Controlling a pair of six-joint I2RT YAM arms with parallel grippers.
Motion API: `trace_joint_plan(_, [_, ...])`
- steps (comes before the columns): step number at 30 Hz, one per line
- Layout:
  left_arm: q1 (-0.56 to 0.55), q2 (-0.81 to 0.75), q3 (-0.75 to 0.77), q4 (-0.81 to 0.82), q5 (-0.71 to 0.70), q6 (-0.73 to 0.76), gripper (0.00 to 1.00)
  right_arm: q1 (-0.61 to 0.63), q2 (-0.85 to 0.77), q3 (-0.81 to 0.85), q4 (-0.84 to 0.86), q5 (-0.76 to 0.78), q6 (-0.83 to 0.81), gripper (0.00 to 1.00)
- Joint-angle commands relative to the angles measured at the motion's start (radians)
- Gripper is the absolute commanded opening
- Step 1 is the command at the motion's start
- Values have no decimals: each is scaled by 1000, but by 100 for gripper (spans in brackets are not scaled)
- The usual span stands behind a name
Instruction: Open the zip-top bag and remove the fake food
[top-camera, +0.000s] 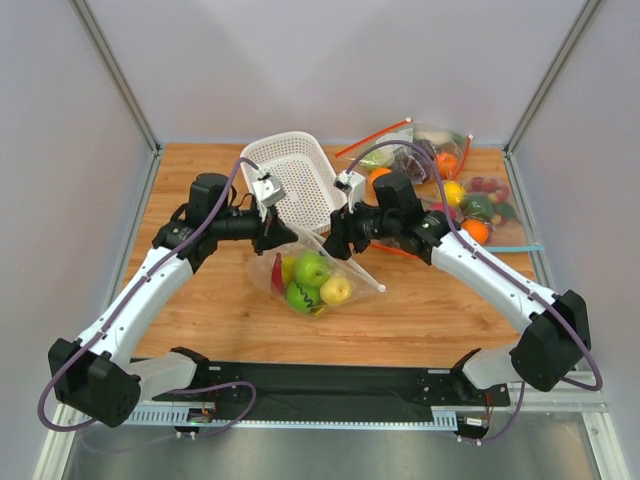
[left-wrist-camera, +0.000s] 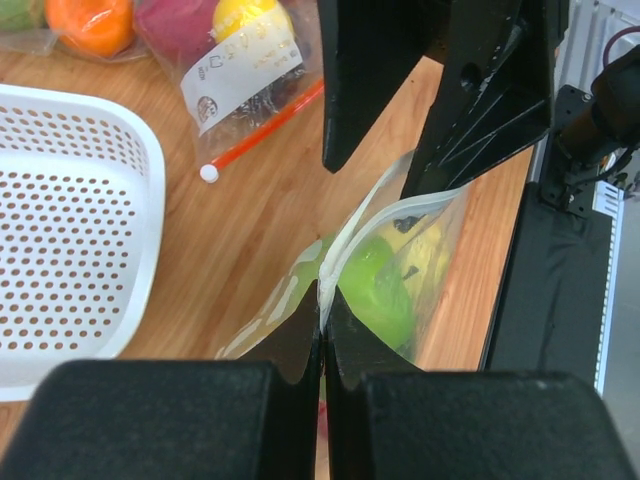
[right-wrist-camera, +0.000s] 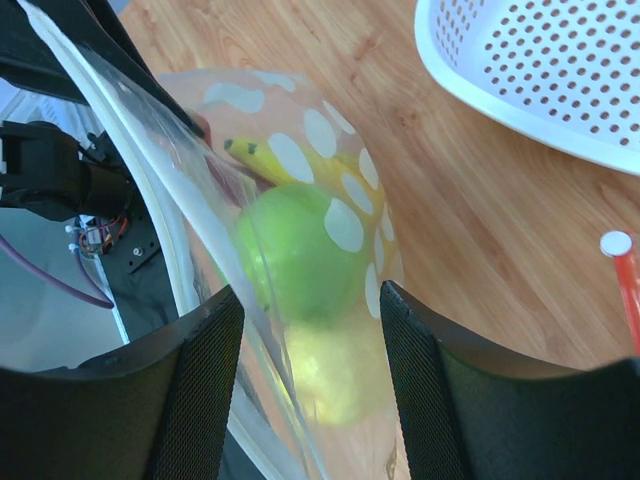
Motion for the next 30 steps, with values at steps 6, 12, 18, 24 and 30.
trace_joint_plan(6, [-45,13,20,31,15,22,0,25,50,17,111,-119,2,50])
trace_joint_plan(12, [-65,16,20,35,-62,20,11,27,54,7,121,-125,10,4])
trace_joint_plan(18, [-65,-53,17,40,-191,14,46,24,-15,16,67,56,37,0])
trace_joint_plan(24, [-67,-142,38,49,-315,-81,55,21,-62,82,-25,232,69,0])
trace_joint_plan(30, [-194,-236,21,75,-546,-245,56,19,-123,83,-24,341,128,0])
